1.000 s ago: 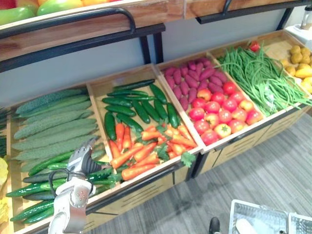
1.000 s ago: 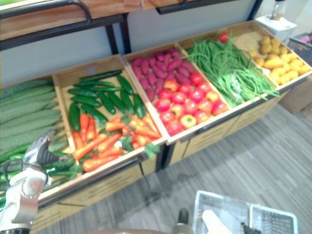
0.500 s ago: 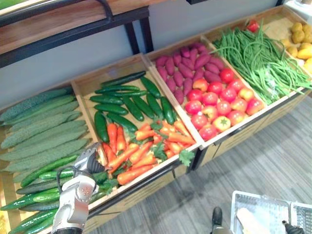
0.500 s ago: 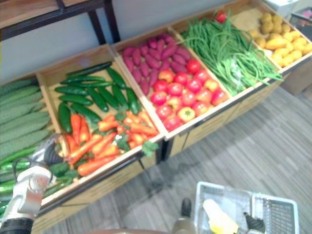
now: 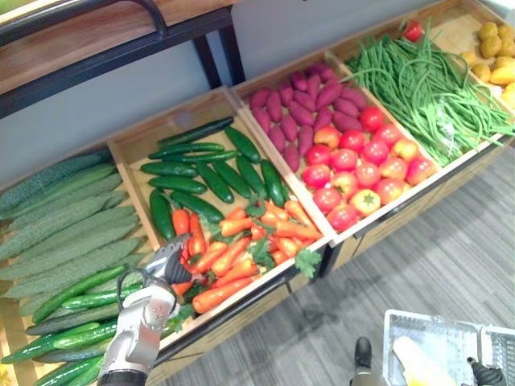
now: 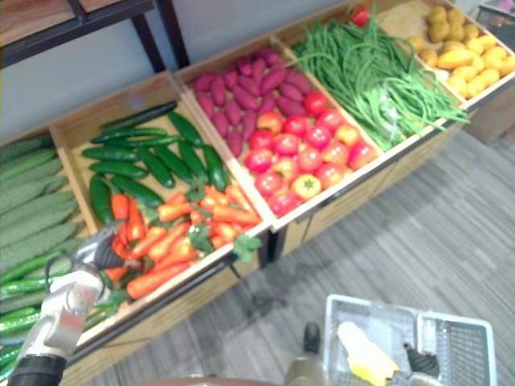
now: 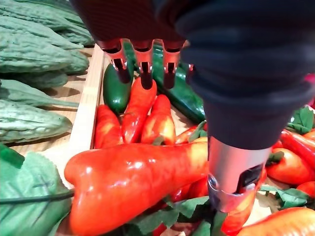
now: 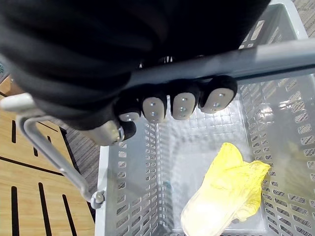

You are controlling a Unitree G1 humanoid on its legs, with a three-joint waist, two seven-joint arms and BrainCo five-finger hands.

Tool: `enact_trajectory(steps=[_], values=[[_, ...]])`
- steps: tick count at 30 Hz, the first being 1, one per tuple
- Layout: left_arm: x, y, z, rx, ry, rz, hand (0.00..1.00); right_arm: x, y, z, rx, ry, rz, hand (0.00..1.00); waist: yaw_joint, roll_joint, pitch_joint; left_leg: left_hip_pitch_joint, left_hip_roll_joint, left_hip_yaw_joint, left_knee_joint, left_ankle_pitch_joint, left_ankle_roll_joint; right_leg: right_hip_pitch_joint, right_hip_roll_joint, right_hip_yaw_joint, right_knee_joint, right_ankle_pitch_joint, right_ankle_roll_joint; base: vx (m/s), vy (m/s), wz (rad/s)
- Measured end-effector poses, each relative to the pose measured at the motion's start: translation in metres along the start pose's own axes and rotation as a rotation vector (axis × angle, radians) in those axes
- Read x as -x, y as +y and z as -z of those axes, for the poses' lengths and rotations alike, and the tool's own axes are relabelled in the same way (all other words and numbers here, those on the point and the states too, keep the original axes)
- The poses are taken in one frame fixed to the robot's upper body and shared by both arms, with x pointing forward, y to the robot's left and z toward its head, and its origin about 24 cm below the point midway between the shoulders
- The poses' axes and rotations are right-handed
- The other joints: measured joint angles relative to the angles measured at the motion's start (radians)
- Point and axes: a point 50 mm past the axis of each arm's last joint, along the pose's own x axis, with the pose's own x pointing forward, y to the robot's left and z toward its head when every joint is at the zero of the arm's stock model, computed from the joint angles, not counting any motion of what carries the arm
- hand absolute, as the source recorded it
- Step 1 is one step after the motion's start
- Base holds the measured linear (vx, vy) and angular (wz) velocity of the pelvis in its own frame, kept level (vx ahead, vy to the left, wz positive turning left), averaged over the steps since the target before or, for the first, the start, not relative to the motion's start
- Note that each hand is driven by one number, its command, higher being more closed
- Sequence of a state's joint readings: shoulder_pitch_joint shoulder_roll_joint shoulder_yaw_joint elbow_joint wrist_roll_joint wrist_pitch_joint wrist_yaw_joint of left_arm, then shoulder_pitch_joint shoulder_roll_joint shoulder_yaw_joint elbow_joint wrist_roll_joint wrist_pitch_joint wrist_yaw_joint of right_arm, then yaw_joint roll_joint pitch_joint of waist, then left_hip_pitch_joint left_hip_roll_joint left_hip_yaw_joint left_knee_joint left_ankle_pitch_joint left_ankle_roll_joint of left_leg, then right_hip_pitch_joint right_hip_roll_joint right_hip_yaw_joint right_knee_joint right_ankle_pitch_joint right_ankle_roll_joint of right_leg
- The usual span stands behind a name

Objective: Pick vegetable in the basket

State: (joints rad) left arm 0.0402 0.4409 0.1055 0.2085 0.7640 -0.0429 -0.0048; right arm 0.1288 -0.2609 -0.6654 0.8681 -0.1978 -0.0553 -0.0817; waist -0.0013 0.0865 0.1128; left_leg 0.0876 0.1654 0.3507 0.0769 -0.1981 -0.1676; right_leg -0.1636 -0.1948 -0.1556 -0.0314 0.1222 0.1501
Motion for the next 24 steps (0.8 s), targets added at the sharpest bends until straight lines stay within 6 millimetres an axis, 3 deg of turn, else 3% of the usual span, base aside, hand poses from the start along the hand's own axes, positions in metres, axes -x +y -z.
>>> enact_trajectory(steps=[7,24], values=[[0.008,-0.011,0.004,-0.007,0.009,0.050,0.00,0.000,0.000,0.000,0.006,0.001,-0.002,1.00,0.000,0.000,0.000,0.004,0.002,-0.004,0.006,-0.001,0.000,0.012,0.001,0.000,0.001,0.000,0.000,-0.06,-0.051,0.02],[0.009,-0.015,0.006,-0.008,0.017,0.090,0.00,0.000,0.003,0.001,0.024,0.005,-0.017,1.00,-0.002,-0.001,0.000,0.003,0.007,-0.006,-0.007,-0.015,0.013,0.012,0.009,-0.001,-0.010,0.015,0.000,-0.06,-0.040,0.01]])
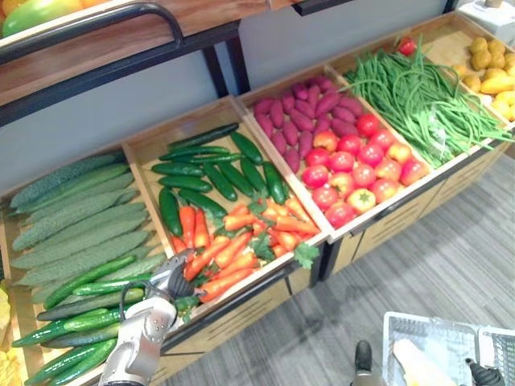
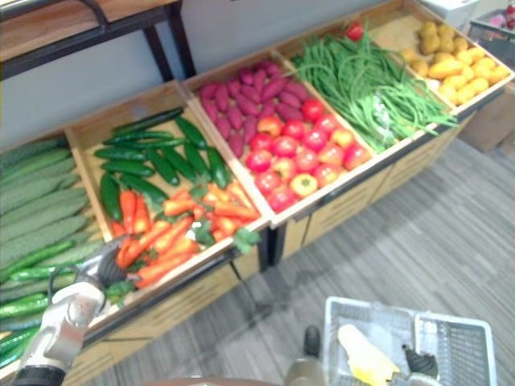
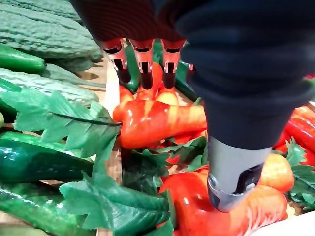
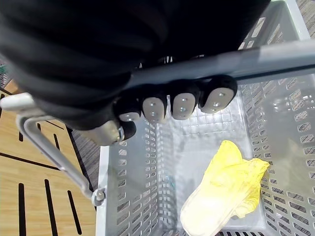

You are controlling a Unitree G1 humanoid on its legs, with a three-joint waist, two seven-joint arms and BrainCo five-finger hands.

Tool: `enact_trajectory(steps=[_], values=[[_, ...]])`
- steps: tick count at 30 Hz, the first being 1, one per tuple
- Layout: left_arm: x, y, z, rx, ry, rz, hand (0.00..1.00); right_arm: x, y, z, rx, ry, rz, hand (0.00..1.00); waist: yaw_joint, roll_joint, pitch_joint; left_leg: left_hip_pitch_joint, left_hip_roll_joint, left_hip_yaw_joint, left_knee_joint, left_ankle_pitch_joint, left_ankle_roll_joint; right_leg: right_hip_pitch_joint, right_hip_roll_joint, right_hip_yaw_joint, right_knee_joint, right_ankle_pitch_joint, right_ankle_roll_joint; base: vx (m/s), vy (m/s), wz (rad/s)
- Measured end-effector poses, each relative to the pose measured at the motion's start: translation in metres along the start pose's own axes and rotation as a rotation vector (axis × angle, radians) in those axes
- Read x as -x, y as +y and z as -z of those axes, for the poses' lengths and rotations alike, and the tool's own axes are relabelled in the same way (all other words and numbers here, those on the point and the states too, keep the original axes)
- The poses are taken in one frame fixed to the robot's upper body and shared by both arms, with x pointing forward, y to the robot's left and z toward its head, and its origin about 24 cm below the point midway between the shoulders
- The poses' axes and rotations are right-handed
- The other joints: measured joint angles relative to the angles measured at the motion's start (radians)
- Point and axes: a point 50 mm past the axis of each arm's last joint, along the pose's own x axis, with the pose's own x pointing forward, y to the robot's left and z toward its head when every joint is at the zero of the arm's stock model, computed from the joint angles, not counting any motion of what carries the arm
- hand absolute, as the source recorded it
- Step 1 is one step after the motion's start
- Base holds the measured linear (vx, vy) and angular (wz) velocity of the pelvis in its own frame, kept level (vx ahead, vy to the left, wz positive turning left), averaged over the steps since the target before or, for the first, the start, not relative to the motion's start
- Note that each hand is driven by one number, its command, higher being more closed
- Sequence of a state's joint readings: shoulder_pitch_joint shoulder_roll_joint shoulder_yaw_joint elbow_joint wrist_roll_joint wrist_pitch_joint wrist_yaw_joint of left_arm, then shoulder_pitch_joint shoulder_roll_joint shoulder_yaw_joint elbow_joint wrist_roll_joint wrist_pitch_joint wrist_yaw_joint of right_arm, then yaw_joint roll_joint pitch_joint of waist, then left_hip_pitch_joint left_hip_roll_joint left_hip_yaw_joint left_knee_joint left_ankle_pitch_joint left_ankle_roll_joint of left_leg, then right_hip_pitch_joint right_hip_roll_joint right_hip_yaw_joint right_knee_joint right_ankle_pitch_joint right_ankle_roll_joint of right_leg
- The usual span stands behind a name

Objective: Pick vegetable in the basket

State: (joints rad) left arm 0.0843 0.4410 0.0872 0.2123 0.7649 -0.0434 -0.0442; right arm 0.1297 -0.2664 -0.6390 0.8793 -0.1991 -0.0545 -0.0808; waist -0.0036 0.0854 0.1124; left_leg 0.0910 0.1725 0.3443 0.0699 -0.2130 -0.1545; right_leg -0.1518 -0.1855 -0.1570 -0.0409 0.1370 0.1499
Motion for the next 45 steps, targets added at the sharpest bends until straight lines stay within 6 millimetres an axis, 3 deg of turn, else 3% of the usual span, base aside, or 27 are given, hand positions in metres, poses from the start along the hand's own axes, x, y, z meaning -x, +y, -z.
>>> enact_trajectory(steps=[13,33,34,45], values=[[-0.017,0.020,0.004,0.025,0.051,-0.106,0.00,-0.001,0.003,-0.006,0.010,-0.022,-0.011,1.00,0.002,-0.006,-0.001,-0.037,-0.005,0.002,-0.013,0.000,-0.001,-0.038,-0.001,-0.001,-0.017,0.007,0.001,0.01,-0.014,0.00],[-0.025,0.010,0.010,0.031,0.086,-0.099,0.00,-0.003,0.005,-0.013,0.010,-0.036,-0.016,1.00,-0.014,-0.023,0.011,-0.055,-0.009,0.002,0.001,0.000,-0.001,-0.054,-0.006,0.003,-0.012,0.008,0.001,-0.03,-0.035,-0.01],[-0.025,0.010,0.010,0.031,0.088,-0.099,1.00,-0.003,0.006,-0.013,0.012,-0.037,-0.017,1.00,-0.015,-0.024,0.012,-0.055,-0.008,0.002,0.001,0.000,-0.001,-0.054,-0.005,0.003,-0.012,0.008,0.001,-0.05,-0.048,-0.01],[-0.027,0.009,0.012,0.034,0.103,-0.131,1.00,-0.003,0.010,-0.014,0.035,-0.045,-0.026,1.00,-0.016,-0.024,0.015,-0.052,-0.008,0.002,0.001,0.000,-0.001,-0.051,-0.004,0.007,-0.012,0.008,0.001,-0.01,-0.017,0.00]])
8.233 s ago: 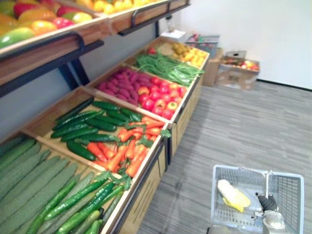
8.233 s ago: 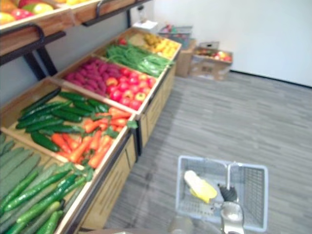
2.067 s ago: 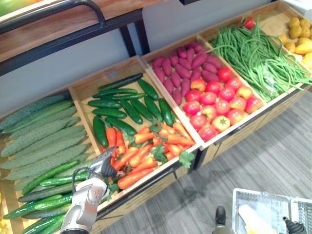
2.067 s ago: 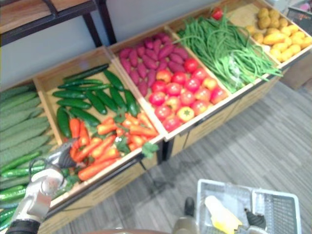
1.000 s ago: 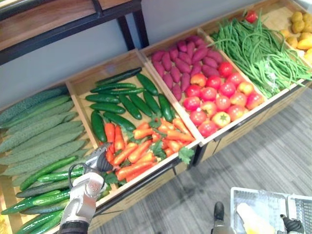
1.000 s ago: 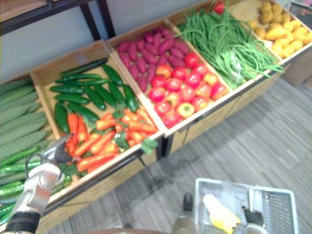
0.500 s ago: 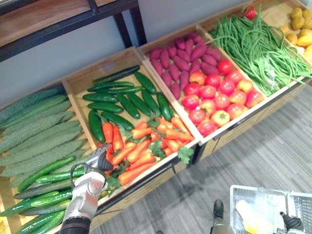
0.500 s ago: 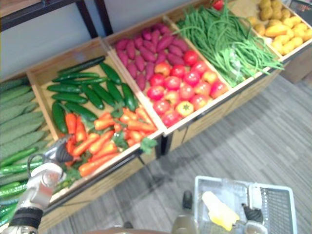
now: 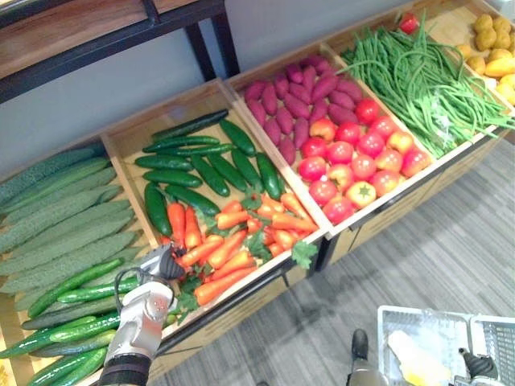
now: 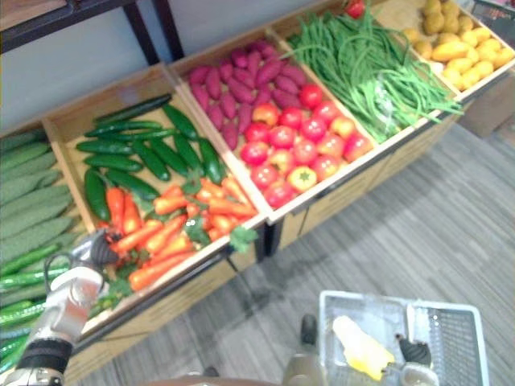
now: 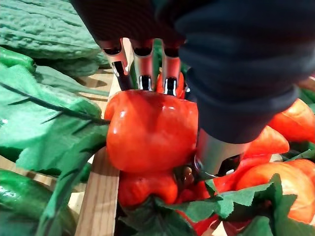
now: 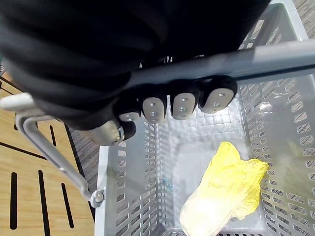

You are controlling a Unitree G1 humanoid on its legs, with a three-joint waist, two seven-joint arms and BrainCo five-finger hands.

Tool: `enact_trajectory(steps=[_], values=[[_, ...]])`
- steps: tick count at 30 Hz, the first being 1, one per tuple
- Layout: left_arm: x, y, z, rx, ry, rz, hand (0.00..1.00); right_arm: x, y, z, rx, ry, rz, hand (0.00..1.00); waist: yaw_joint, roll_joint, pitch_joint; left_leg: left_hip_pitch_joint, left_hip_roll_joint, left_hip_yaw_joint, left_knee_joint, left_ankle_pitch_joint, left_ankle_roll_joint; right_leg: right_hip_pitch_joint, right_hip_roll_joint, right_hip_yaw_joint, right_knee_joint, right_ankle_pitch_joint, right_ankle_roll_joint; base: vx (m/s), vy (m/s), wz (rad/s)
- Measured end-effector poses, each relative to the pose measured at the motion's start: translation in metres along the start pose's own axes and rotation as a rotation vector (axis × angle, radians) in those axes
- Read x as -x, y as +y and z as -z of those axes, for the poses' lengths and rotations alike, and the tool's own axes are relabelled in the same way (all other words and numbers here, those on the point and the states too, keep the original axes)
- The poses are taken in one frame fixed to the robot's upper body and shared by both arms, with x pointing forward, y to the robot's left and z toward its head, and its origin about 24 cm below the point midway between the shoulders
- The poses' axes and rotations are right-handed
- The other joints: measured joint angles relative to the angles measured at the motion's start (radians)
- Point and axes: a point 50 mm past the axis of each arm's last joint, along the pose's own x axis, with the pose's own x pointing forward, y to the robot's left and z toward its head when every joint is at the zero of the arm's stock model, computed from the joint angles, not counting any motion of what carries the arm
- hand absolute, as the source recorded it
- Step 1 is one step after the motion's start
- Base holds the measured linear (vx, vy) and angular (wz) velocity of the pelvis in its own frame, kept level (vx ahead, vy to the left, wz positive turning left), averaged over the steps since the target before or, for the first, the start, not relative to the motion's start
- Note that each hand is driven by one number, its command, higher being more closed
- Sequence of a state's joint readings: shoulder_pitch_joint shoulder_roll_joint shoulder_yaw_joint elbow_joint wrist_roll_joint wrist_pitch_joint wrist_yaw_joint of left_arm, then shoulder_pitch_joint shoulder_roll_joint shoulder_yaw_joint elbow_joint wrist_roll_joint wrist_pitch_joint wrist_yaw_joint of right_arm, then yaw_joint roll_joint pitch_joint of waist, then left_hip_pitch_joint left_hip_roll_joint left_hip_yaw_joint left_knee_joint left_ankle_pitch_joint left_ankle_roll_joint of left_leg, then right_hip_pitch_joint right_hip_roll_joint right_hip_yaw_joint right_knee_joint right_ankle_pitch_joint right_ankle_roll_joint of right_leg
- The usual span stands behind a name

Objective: Pick vegetable in the basket

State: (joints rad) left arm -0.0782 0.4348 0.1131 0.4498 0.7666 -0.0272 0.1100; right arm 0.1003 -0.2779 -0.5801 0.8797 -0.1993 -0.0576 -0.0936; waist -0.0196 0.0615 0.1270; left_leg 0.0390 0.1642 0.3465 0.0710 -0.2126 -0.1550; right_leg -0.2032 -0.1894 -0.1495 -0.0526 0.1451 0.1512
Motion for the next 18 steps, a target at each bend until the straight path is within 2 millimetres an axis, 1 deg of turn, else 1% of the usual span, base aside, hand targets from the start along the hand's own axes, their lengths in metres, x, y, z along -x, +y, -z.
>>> enact_trajectory(steps=[3,5,7,12,18], values=[[0.000,-0.004,-0.001,0.005,-0.004,0.015,1.00,0.000,0.000,0.000,0.000,0.000,0.006,1.00,-0.001,0.000,0.000,0.001,0.000,0.001,0.000,0.000,0.000,0.000,0.001,0.002,0.000,0.000,0.000,0.00,0.000,0.00],[0.001,-0.016,-0.001,0.025,0.014,0.047,1.00,0.000,0.000,-0.001,-0.001,-0.002,0.008,1.00,-0.006,0.001,0.004,0.002,0.000,0.002,0.000,0.000,0.000,0.000,0.002,0.006,0.000,0.000,0.000,0.00,0.000,-0.04],[0.002,-0.023,-0.003,0.039,0.018,0.070,1.00,-0.001,0.001,-0.002,-0.003,-0.004,0.008,1.00,-0.007,0.000,0.010,0.004,0.002,0.003,0.000,0.000,0.000,0.000,0.005,0.009,0.000,0.000,0.000,0.00,0.000,-0.05],[0.002,-0.024,-0.002,0.057,0.035,0.065,1.00,-0.002,0.003,-0.003,-0.007,0.003,0.003,1.00,-0.006,0.000,0.024,0.016,0.008,0.005,-0.002,-0.001,0.000,0.005,0.014,0.018,0.000,0.000,0.000,0.00,-0.010,-0.06],[0.002,-0.024,-0.006,0.077,0.041,0.056,1.00,-0.001,0.004,0.001,-0.006,0.019,0.000,1.00,-0.006,0.000,0.024,0.023,0.007,0.000,-0.001,-0.001,0.000,0.016,0.012,0.014,0.000,0.000,0.000,-0.02,-0.037,0.02]])
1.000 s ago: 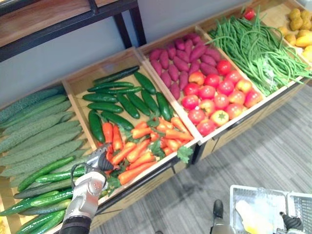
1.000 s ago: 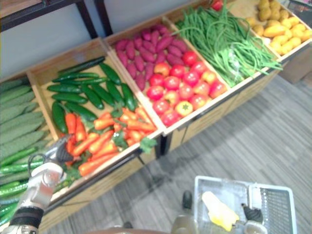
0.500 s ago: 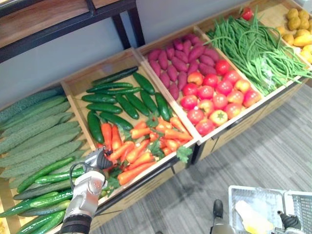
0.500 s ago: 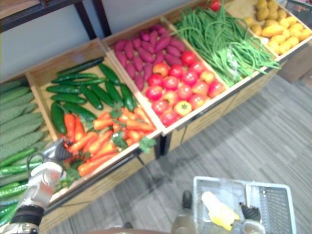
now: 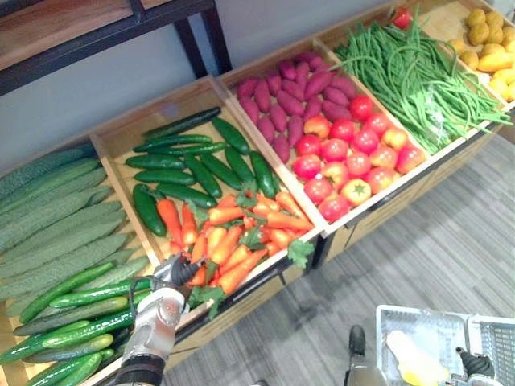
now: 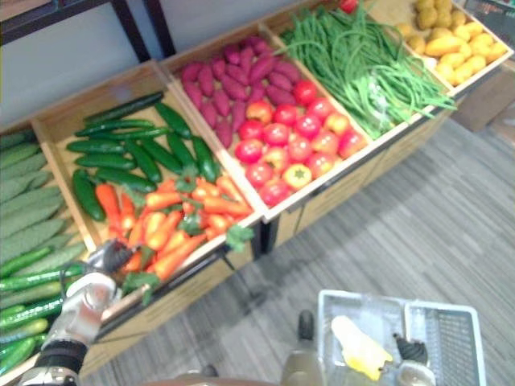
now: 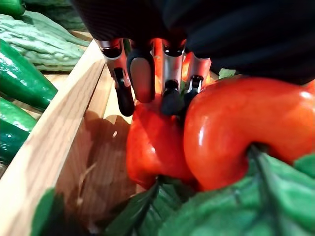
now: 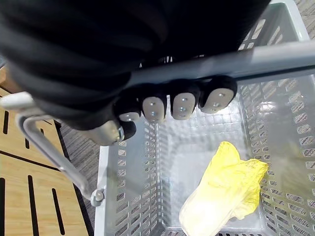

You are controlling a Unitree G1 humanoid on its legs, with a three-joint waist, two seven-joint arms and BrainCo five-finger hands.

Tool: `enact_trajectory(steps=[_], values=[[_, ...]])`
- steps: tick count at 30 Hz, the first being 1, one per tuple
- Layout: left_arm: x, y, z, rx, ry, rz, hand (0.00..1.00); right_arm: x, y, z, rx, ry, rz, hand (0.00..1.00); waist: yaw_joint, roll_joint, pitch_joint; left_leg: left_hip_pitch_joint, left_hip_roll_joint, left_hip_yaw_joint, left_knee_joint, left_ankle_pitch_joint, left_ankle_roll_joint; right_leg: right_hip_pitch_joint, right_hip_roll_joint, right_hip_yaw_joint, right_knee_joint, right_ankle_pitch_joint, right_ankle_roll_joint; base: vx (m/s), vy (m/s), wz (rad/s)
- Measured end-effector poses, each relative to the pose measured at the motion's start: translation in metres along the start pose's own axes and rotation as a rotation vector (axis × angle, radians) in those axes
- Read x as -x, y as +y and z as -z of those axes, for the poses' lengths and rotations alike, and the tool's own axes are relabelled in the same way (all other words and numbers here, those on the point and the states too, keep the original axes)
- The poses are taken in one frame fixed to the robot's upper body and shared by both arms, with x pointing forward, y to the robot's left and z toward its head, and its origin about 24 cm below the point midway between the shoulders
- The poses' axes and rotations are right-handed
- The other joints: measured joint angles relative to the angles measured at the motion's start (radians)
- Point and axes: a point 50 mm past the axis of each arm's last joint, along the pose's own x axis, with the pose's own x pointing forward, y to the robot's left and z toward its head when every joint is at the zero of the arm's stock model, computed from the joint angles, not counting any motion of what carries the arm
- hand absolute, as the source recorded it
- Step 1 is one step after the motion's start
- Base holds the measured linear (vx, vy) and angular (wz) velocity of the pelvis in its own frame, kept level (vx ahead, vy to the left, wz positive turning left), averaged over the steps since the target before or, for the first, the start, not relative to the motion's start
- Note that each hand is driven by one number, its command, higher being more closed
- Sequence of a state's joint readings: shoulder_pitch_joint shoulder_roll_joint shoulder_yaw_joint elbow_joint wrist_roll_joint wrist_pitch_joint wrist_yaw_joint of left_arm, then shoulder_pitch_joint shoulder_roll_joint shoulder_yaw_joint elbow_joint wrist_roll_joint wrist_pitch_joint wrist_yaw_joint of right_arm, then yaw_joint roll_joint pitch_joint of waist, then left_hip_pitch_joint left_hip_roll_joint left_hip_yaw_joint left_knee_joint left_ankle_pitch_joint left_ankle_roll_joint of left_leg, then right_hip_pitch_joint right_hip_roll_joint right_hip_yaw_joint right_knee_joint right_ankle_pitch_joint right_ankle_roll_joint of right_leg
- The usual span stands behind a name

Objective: Pick vegetable in the basket

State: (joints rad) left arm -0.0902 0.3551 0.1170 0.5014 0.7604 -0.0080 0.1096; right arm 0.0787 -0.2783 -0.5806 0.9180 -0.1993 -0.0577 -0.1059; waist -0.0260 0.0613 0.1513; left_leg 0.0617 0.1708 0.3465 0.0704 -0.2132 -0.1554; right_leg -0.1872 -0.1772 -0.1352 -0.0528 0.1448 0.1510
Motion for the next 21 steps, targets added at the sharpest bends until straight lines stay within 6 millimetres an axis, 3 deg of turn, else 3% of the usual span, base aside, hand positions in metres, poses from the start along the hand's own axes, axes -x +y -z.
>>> enact_trajectory(steps=[9,16,21], values=[[0.008,0.005,-0.003,0.000,-0.018,-0.021,1.00,0.000,0.001,0.001,0.002,0.004,-0.003,1.00,0.000,-0.008,0.005,0.018,0.000,-0.002,0.000,0.000,0.000,0.019,-0.001,-0.003,0.000,0.000,0.000,-0.02,-0.040,0.01],[0.019,0.043,-0.036,0.012,-0.180,-0.173,1.00,0.000,-0.002,0.003,0.020,0.008,0.003,1.00,0.002,-0.007,0.005,0.029,-0.002,-0.030,0.000,0.000,0.001,0.048,-0.009,-0.028,0.000,-0.001,-0.001,-0.02,-0.035,0.10],[0.023,0.060,-0.044,0.015,-0.220,-0.242,1.00,0.000,-0.003,0.003,0.014,0.011,0.006,1.00,0.003,-0.006,0.002,0.029,-0.007,-0.040,0.000,0.001,0.001,0.054,-0.016,-0.034,0.000,0.000,0.000,-0.05,-0.030,0.06]])
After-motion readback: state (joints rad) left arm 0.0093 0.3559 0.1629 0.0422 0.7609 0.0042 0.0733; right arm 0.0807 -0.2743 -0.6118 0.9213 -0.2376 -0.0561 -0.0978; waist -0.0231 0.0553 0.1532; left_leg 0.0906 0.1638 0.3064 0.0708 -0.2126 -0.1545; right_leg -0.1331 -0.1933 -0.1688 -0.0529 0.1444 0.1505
